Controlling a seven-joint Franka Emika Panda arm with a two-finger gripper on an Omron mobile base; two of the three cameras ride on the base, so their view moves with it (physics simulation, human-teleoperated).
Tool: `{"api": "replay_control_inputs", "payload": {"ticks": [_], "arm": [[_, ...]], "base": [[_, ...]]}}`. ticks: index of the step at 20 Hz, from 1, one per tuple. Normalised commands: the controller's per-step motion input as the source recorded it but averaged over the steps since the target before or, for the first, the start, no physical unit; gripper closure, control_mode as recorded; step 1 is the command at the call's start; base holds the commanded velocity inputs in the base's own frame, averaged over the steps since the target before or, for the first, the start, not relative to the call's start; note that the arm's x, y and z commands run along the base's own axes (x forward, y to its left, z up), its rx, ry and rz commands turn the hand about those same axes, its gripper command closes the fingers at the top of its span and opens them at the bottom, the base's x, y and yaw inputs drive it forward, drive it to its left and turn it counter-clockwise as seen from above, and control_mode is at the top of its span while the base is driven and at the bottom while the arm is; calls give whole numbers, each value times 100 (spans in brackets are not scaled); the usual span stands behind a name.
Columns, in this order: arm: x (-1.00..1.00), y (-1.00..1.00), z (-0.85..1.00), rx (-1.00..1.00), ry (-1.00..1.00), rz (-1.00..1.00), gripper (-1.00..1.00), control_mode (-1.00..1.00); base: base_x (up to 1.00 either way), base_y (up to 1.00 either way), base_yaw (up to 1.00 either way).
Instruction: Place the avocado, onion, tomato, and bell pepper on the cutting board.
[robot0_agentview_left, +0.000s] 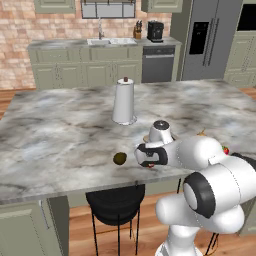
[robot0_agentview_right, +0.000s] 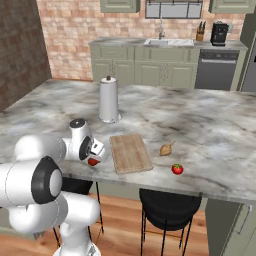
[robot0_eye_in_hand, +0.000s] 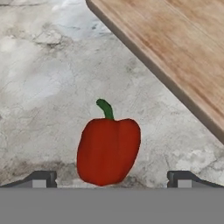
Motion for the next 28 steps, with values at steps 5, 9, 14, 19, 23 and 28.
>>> {"api": "replay_control_inputs", "payload": {"ticks": [5, 9, 14, 19, 23, 28], "arm": [[16, 9, -8, 0, -2, -2, -100, -100], [11, 4, -12, 0, -1, -1, -100, -100], [4, 0, -27, 0, 0, -1, -100, -100], [6, 0, -31, 0, 0, 0, -100, -100], [11, 0, -30, 0, 0, 0, -100, -100], [15, 0, -26, 0, 0, 0, -100, -100]], "base": [[0, 0, 0], [0, 0, 0], [0, 0, 0], [0, 0, 0], [0, 0, 0], [0, 0, 0]]}}
